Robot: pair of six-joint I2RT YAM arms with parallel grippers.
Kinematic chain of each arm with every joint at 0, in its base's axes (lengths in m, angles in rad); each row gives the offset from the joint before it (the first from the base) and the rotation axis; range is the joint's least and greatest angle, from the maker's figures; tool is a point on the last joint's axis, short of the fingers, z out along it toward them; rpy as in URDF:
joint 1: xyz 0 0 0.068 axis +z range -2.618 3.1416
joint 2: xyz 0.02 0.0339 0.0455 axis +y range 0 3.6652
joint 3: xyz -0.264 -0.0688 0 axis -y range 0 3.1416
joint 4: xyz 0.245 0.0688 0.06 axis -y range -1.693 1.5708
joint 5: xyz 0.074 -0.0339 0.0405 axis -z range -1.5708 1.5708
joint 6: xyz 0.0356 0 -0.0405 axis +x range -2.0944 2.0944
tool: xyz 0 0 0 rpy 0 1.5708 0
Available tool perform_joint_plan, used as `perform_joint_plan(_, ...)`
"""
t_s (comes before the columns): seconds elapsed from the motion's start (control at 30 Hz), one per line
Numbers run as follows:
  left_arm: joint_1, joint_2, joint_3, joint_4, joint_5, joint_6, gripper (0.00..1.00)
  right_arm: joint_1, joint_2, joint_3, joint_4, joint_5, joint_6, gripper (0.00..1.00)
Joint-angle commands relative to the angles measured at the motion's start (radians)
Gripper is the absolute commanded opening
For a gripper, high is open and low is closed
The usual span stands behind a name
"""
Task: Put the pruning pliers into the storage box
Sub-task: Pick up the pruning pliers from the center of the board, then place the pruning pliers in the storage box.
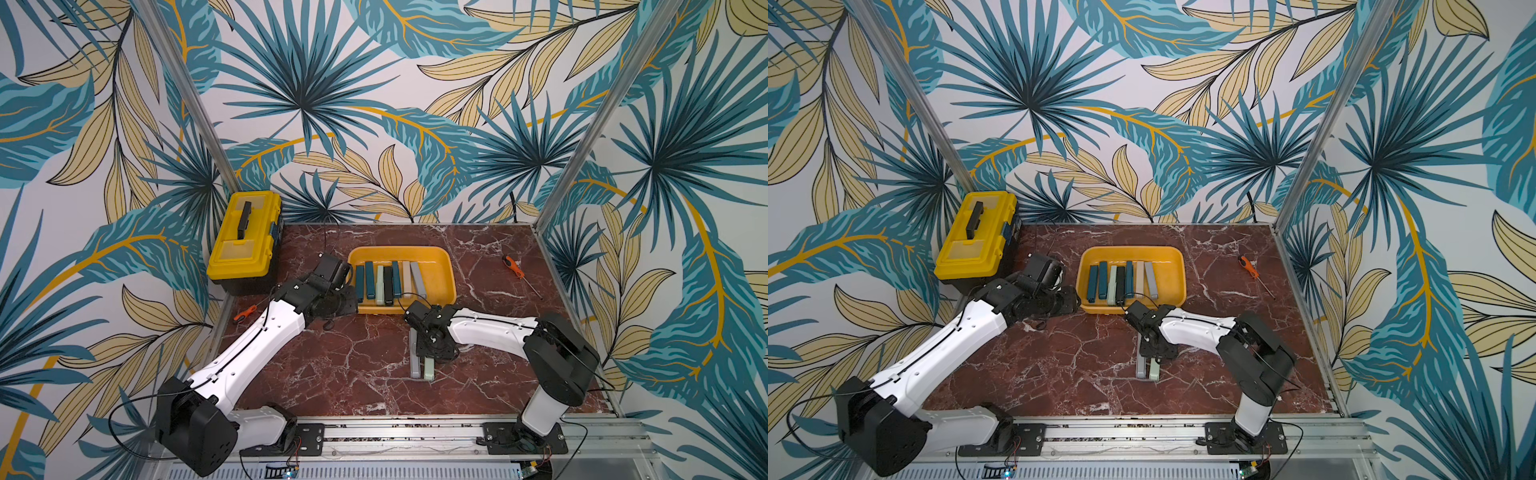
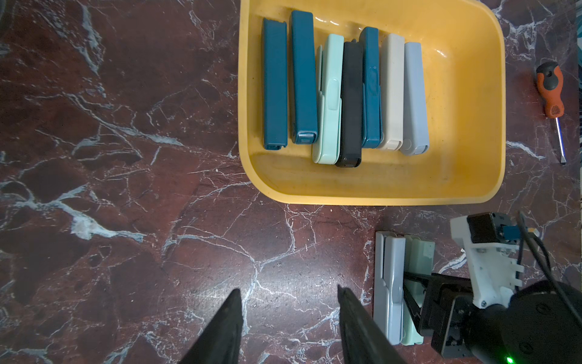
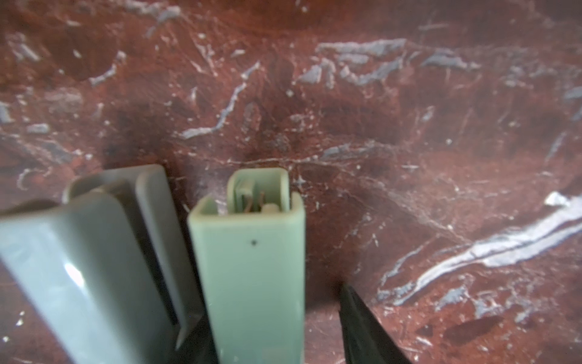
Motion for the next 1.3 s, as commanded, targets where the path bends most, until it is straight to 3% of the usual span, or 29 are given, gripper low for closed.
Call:
perform_joint_plan(0.0,0.007,-0.017,-0.014,-0.004,-0.01,0.001,0.51,-0.003,0.025,-0.01,0.009,-0.007,-0.014,0.47)
perform_joint_plan(0.33,0.008,-0.026,-0.017,0.0,-0.012,0.001,0.51,-0.002,-0.002,0.01,-0.045,0.004,-0.034,0.27)
perform_joint_plan(0.83,0.006,-0.016,-0.026,0.012,-0.017,-0.01,0.51,-0.003,-0.163,0.324,-0.375,0.12,-0.213,0.29)
perform_joint_plan(0.9,0.008,-0.016,-0.03,0.014,-0.018,-0.012,0.51,-0.04,-0.163,0.382,-0.398,0.123,-0.244,0.29)
perform_joint_plan(1.07,0.007,-0.019,-0.033,0.017,-0.019,-0.02,0.51,-0.094,-0.131,0.506,-0.399,0.116,-0.352,0.32)
perform_joint_plan(1.27,0.006,-0.023,-0.023,-0.005,-0.038,-0.02,0.51,-0.194,0.017,0.696,-0.405,0.053,-0.491,0.32)
